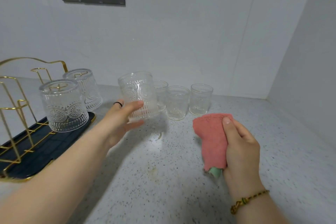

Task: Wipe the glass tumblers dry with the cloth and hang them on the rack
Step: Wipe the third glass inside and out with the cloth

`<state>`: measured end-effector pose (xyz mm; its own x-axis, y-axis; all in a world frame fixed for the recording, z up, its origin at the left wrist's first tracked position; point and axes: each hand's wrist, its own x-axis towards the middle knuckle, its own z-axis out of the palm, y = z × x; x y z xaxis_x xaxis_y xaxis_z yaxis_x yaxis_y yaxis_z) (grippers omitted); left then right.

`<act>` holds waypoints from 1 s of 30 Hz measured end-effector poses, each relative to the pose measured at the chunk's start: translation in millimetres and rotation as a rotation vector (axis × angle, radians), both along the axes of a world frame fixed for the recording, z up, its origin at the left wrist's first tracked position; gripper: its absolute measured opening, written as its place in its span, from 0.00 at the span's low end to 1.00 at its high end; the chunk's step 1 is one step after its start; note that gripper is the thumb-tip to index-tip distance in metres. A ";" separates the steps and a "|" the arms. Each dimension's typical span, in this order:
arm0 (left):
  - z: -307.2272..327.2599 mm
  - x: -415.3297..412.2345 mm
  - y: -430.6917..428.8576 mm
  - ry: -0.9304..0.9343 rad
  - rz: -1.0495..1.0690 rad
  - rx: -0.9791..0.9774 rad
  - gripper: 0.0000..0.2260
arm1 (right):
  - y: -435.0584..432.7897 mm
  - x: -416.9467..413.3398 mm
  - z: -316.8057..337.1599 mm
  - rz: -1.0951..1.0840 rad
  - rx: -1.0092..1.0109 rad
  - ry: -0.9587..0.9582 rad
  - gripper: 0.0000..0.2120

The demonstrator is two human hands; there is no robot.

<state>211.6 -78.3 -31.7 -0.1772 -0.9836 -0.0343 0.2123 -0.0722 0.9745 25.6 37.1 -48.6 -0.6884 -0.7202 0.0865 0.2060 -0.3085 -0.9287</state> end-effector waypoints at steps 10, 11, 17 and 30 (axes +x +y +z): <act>-32.0 -36.8 69.8 0.194 -0.378 0.085 0.18 | 9.7 3.2 5.2 0.206 -0.068 -0.051 0.13; -36.6 -38.6 70.9 0.170 -0.388 0.087 0.20 | 8.7 7.7 3.5 0.222 -0.069 -0.015 0.15; -38.6 -32.9 67.7 0.188 -0.360 0.162 0.17 | 5.9 23.4 -5.3 0.311 -0.117 0.394 0.10; -41.3 -33.5 71.6 0.197 -0.479 0.224 0.22 | 1.7 30.1 -13.0 0.372 -0.141 0.669 0.15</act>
